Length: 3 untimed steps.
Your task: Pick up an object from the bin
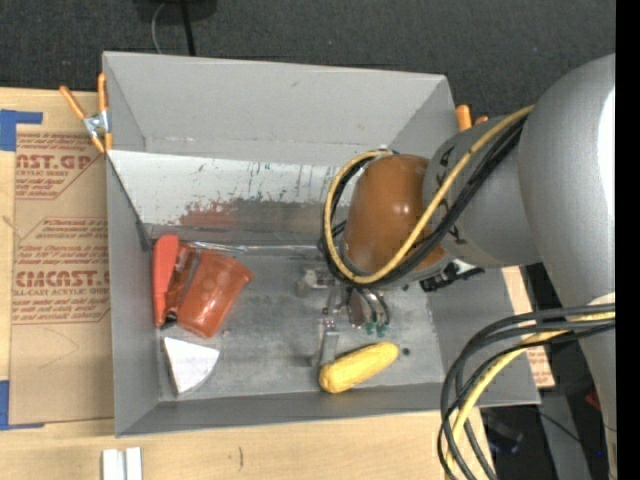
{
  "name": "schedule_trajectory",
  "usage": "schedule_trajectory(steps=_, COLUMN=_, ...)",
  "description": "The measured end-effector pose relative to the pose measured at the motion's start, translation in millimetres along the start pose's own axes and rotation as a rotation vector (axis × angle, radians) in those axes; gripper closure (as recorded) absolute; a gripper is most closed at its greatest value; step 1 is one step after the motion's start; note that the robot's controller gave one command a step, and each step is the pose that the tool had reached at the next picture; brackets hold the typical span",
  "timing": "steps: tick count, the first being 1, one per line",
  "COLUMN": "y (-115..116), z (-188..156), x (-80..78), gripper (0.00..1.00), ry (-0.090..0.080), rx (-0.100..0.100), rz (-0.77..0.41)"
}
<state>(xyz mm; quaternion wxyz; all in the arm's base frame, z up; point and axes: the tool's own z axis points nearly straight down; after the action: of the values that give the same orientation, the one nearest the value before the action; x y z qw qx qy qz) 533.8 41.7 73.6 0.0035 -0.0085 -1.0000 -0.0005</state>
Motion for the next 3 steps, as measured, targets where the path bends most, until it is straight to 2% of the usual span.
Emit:
schedule_trajectory(steps=1, y=-10.4, z=-0.2, x=20.9, gripper=0.00, ry=-0.015, rx=-0.001, rz=-0.054)
schedule_trajectory(steps=2, y=-47.5, z=-23.0, x=32.9, gripper=0.00, ry=-0.001, rx=-0.001, rz=-0.090)
schedule_trajectory(steps=3, y=-62.8, z=-34.8, x=35.5, gripper=0.00, ry=-0.002, rx=0.000, rz=-0.095)
